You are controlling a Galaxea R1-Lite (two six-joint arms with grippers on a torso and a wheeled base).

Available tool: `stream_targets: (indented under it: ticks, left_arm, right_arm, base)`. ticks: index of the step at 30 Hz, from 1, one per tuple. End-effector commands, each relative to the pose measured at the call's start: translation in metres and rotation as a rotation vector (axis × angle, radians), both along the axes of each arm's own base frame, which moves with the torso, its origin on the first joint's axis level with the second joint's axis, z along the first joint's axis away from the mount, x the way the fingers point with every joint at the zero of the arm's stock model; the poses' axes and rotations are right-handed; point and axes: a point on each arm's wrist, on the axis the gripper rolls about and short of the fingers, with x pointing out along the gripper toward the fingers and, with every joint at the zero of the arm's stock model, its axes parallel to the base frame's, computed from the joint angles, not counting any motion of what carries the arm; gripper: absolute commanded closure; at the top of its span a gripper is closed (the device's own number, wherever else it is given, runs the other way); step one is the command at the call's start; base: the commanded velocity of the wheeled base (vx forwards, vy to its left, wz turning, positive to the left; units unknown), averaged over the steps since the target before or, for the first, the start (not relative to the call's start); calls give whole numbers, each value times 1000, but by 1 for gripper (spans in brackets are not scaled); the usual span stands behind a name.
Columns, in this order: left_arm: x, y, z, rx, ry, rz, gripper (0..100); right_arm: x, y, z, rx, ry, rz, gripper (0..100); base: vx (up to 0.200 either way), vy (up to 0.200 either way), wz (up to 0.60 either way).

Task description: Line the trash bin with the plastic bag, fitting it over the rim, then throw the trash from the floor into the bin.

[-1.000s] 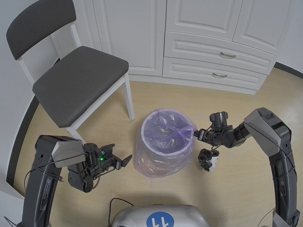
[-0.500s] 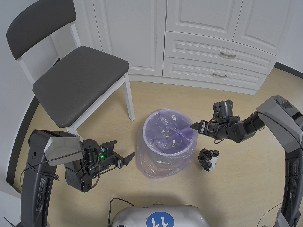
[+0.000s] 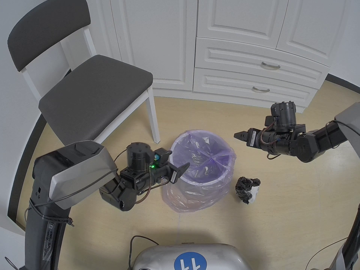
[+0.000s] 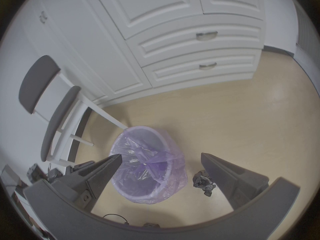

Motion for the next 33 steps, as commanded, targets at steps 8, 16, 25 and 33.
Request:
stream_targets:
  ticks: [8, 16, 25, 33]
  left_arm:
    - [31, -99, 71, 91, 57, 30, 100]
    - [30, -114, 33, 243, 212, 27, 100]
    - [35, -117, 31, 131, 180, 102, 100]
    - [0, -90, 75, 44, 126, 208, 100]
  right_arm:
    - [-49, -55, 35, -211, -275, 0, 0]
    - [-47, -69, 35, -227, -285, -32, 0]
    - [-45, -70, 30, -246, -270, -28, 0]
    - [-49, -69, 29, -256, -264, -17, 0]
  base:
    - [0, 0, 0]
    - [0, 0, 0]
    - [0, 0, 0]
    - [0, 0, 0]
